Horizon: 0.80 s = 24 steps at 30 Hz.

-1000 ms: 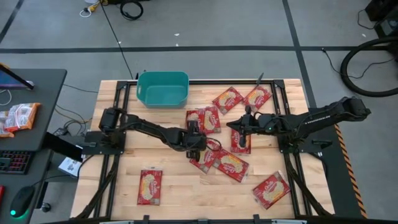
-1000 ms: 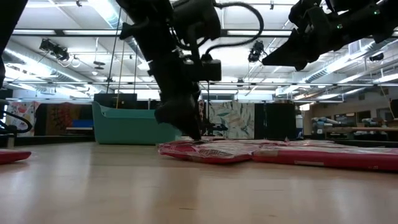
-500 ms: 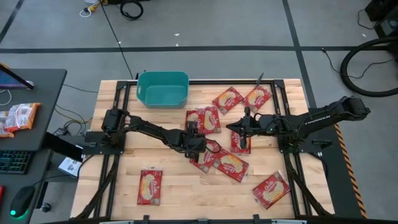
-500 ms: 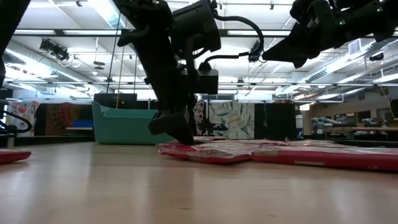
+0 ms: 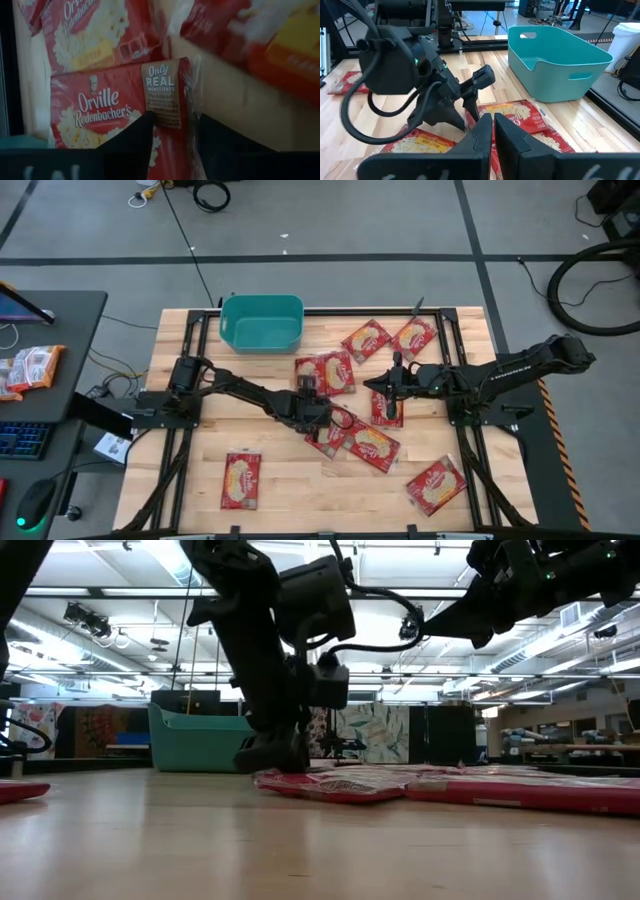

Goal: Sort popcorn bags into baskets
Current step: Put the popcorn bag into the blue bin

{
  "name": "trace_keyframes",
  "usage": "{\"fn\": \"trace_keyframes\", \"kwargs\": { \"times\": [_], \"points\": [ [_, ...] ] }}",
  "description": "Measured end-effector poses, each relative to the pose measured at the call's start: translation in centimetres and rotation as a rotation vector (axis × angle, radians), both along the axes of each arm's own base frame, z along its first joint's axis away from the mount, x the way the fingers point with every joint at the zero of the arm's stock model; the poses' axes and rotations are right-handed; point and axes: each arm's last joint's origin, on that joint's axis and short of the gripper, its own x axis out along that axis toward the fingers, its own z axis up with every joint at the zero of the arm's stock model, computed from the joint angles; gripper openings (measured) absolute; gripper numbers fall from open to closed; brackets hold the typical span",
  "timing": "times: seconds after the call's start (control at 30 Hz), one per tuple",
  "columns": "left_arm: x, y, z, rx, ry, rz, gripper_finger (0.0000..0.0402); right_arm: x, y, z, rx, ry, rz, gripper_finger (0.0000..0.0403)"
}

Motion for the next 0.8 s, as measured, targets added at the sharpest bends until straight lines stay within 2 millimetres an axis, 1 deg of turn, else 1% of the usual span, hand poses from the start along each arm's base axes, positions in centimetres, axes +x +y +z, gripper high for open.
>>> {"fn": "trace_keyframes", "kwargs": {
  "times": [0.1,0.2,0.27,0.4,0.6,0.67,0.8],
  "points": [
    [-0.2,0.0,-0.1,0.01,0.016,0.003,0.0093,0.0,0.0,0.0,0.0,0.001,0.0,0.0024],
    [-0.2,-0.1,-0.1,0.004,0.009,0.018,0.0044,0.0,0.0,0.0,0.0,0.002,0.0,0.0024],
    [-0.4,-0.2,0.1,-0.004,0.013,0.021,0.0015,0.0,0.0,0.0,0.0,0.001,0.0,0.0024],
    [-0.5,-0.3,1.2,-0.027,-0.005,0.039,0.0008,0.0,0.0,0.0,-0.001,0.001,0.001,0.0024],
    [-0.6,-0.2,5.1,-0.129,-0.084,0.069,0.0004,0.0,0.0,0.0,-0.001,0.002,0.0,0.0024],
    [-1.0,-0.1,6.3,-0.148,-0.093,0.086,0.0003,0.0,0.0,0.0,-0.001,0.002,0.0,0.0024],
    [-1.9,0.2,9.5,-0.184,-0.176,0.112,0.0002,0.0,0.0,0.0,-0.003,0.001,0.002,0.0024]
  ]
}}
